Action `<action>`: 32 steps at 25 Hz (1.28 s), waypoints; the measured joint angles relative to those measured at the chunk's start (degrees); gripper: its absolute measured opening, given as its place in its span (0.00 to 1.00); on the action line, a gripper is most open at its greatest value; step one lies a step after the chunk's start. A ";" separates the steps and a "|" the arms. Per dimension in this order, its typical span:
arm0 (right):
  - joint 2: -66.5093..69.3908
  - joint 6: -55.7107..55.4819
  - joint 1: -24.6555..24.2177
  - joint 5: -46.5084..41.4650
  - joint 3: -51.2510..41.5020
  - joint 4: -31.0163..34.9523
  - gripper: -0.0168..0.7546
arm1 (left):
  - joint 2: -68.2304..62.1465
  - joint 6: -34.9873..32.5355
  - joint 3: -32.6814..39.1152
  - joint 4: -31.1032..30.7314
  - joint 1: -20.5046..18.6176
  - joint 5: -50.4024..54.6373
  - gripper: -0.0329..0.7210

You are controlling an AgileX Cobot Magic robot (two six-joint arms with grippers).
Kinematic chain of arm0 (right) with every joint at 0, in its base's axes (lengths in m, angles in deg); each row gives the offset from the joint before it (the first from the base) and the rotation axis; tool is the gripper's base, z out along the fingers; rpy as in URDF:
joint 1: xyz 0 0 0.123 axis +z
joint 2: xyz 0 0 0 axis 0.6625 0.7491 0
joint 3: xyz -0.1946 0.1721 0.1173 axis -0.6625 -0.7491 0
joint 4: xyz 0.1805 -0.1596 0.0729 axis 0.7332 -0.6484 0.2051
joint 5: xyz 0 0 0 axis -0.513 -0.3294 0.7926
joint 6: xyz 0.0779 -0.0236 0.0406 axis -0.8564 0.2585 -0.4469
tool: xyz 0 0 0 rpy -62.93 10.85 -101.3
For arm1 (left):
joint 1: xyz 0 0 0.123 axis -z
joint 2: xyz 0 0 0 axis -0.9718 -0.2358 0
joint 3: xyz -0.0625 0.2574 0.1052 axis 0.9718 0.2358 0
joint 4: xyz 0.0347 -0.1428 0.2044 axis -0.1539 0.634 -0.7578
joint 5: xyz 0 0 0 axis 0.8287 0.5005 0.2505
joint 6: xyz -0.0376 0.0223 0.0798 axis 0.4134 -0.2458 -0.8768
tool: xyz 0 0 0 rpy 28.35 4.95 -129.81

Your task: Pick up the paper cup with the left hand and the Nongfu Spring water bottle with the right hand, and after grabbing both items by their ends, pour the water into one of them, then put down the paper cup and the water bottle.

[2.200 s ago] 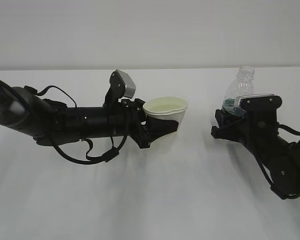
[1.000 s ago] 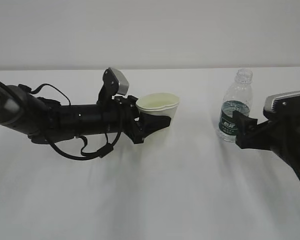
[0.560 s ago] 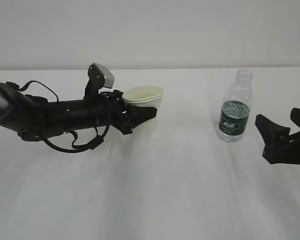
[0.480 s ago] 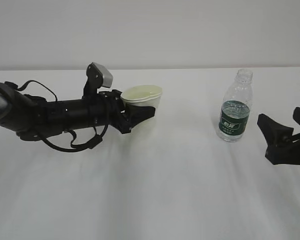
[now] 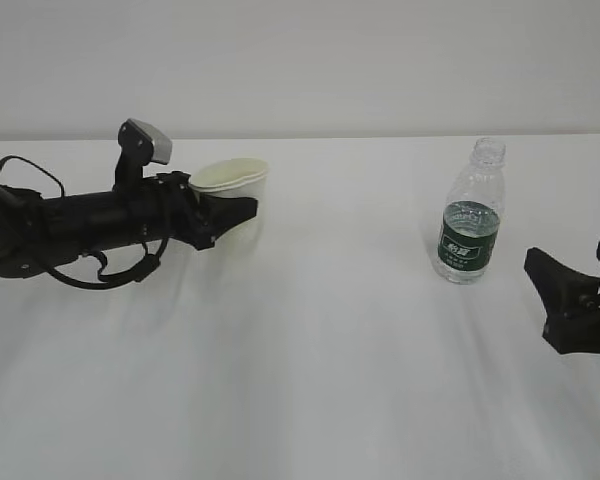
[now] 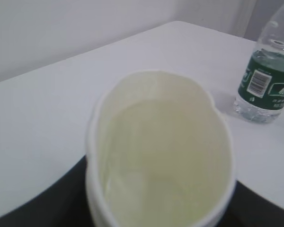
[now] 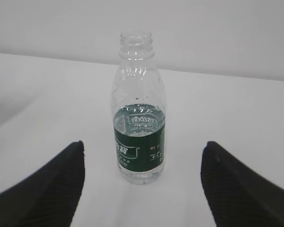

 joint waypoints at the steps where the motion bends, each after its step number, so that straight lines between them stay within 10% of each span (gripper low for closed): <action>1: 0.00 0.00 0.00 0.00 -0.13 0.00 0.76 | 0.08 0.00 0.40 0.00 -0.67 0.00 0.59; 32: 0.00 0.00 0.00 0.00 -0.45 0.10 0.77 | 1.96 -21.44 19.39 30.29 -6.13 -6.28 0.58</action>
